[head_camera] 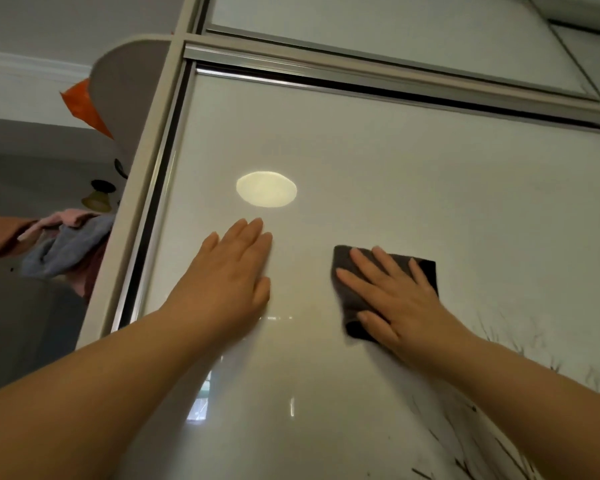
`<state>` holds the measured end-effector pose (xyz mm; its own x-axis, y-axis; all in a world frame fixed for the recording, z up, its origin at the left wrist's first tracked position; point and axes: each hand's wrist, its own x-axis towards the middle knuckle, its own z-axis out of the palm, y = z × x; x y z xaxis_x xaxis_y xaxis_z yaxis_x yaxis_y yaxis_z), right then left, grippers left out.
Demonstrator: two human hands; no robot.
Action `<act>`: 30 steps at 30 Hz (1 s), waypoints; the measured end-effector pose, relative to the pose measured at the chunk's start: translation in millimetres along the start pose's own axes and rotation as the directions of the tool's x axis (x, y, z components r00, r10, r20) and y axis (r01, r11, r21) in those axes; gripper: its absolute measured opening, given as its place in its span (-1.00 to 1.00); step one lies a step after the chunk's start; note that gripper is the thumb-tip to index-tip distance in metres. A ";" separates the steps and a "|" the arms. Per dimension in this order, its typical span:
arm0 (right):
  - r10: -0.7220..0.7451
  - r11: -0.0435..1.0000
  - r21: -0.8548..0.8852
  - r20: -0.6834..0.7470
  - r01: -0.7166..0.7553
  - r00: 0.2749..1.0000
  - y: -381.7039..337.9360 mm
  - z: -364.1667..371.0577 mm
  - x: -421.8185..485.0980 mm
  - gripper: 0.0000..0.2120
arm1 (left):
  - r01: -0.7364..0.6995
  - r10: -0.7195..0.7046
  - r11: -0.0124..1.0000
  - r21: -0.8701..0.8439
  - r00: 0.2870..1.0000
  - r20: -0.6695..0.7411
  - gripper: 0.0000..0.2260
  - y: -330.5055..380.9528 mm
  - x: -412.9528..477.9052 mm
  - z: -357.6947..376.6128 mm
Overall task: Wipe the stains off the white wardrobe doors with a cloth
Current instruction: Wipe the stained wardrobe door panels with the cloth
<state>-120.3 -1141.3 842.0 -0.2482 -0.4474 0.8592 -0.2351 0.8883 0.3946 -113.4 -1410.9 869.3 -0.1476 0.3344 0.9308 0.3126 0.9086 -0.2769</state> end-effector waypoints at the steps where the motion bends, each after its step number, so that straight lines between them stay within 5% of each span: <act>1: 0.028 1.000 -0.008 -0.001 -0.028 1.000 13.0 -2.2 -1.8 -0.48 | 0.001 -0.001 1.000 0.009 1.000 -0.012 -0.48 0.0 -0.5 0.8; 7: 0.380 0.924 0.060 -0.021 -0.378 0.925 39.8 -21.5 65.7 -0.50 | 0.016 -0.013 0.996 0.084 1.000 -0.026 -0.42 -1.7 0.8 0.5; 9: 0.337 0.939 0.081 -0.029 -0.334 0.941 19.0 -20.1 76.8 -0.48 | 0.018 -0.014 0.993 0.118 0.999 -0.029 -0.39 -1.8 1.9 -0.7; 16: -0.145 0.989 -0.030 0.005 0.145 0.989 12.8 7.7 -10.6 -0.46 | 0.062 -0.054 0.976 0.208 0.998 -0.043 -0.39 13.6 5.1 -1.7; 24: 0.290 0.956 0.068 -0.039 -0.287 0.956 73.2 -17.2 33.5 -0.50 | 0.097 -0.082 0.959 0.267 0.994 -0.067 -0.45 24.5 7.7 -5.3; 30: 0.085 0.995 0.057 -0.046 -0.082 0.995 28.0 -7.3 23.3 -0.47 | 0.002 0.011 0.982 0.189 0.998 -0.067 -0.42 72.9 31.7 9.7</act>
<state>-125.8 -1126.1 875.4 -0.2237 -0.3655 0.9035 -0.2674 0.9145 0.3037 -104.3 -1331.6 876.3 -0.0813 0.3266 0.9417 0.1290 0.9403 -0.3150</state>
